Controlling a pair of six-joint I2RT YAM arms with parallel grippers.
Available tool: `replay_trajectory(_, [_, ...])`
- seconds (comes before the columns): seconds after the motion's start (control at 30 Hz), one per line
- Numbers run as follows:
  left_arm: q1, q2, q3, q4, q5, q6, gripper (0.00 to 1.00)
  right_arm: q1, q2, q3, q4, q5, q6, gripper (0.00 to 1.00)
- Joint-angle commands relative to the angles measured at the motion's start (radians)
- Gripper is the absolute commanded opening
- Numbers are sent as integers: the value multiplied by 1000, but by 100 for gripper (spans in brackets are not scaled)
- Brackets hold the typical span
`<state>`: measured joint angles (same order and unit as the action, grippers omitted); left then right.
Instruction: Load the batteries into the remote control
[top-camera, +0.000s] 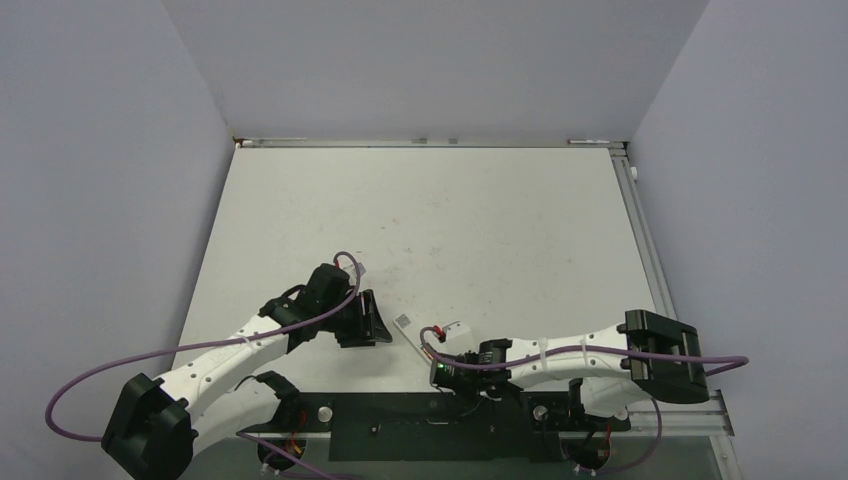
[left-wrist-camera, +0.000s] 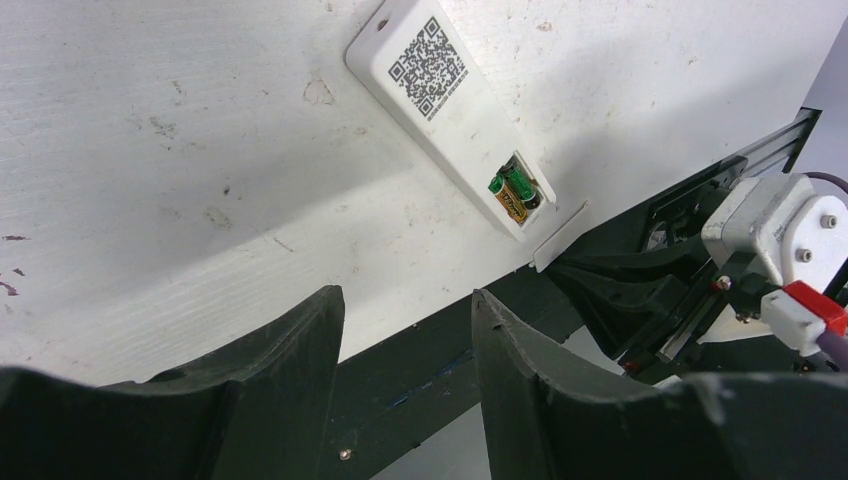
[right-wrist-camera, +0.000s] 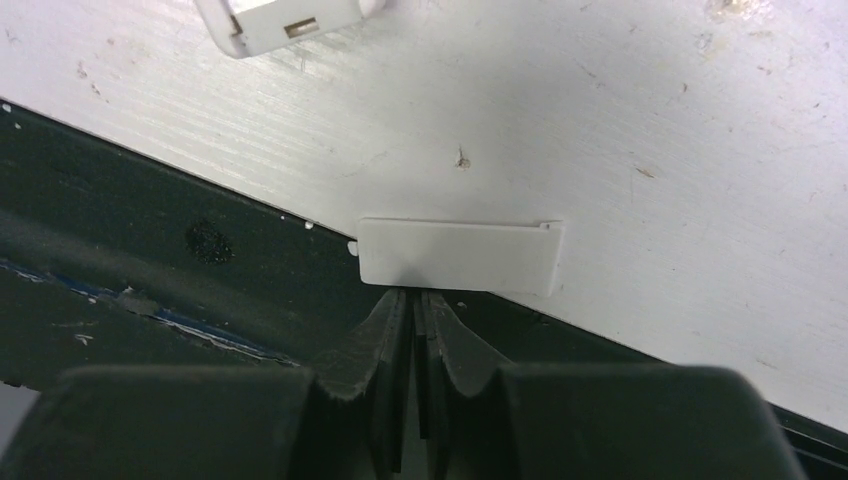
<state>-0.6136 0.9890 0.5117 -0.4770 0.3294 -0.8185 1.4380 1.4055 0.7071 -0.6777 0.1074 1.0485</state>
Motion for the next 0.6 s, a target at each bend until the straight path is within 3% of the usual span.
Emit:
replay_trajectory(0.0, [2, -8, 31, 2, 7, 8, 47, -42, 18, 13, 31, 60, 35, 9])
replay_trajectory(0.3, [2, 13, 34, 10, 7, 15, 47, -162, -28, 0, 51, 93, 26, 9])
replay_trajectory(0.57, [3, 29, 36, 16, 5, 18, 47, -185, -12, 8, 78, 96, 22, 9])
